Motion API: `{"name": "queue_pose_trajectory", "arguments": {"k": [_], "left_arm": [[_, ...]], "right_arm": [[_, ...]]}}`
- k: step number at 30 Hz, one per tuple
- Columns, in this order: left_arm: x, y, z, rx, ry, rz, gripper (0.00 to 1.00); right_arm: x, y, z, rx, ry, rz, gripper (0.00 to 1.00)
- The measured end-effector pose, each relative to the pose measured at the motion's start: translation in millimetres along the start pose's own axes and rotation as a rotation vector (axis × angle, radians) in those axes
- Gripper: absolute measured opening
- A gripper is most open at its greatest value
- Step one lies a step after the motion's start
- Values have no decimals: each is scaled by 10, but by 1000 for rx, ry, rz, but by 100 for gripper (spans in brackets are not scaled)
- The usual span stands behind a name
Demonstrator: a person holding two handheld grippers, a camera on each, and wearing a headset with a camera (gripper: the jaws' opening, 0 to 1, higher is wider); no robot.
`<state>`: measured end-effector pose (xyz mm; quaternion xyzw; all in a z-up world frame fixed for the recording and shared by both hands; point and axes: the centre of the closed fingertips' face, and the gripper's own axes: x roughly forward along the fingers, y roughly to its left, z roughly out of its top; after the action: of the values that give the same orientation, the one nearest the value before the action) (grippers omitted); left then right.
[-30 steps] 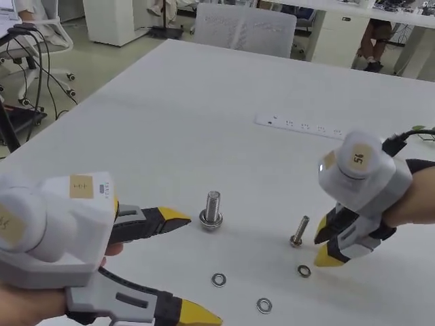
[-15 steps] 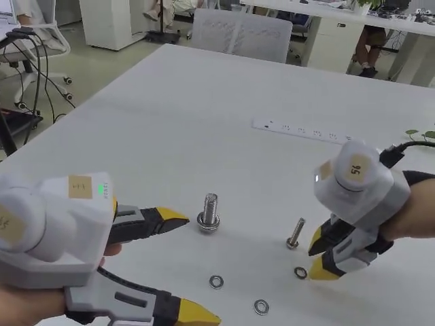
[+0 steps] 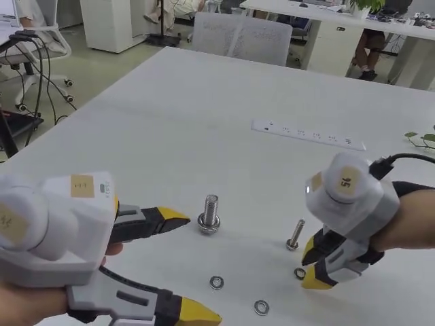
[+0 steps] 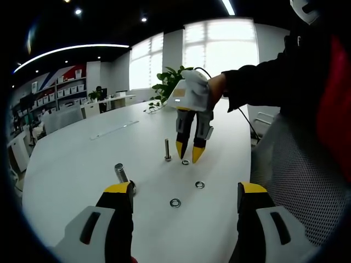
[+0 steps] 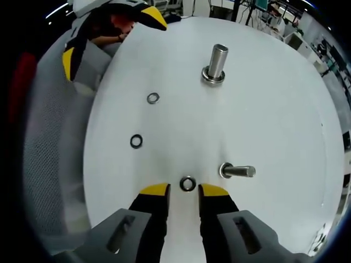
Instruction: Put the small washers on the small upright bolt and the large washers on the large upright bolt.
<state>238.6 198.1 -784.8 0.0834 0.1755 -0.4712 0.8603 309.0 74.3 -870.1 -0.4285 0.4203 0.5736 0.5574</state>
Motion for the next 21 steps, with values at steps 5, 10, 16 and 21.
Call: {"name": "queue_pose_trajectory", "arguments": {"k": [5, 10, 16, 21], "left_arm": [[-1, 2, -2, -2, -1, 1, 77], [-2, 3, -6, -6, -4, 1, 77], [2, 1, -15, -8, -1, 1, 77], [0, -2, -20, -10, 2, 1, 77]], "right_arm": [[22, 2, 4, -10, 6, -1, 22], [47, -12, -12, -22, 16, -9, 21], [49, -1, -7, -33, 27, -12, 21], [48, -2, 4, -23, 24, -13, 19]]}}
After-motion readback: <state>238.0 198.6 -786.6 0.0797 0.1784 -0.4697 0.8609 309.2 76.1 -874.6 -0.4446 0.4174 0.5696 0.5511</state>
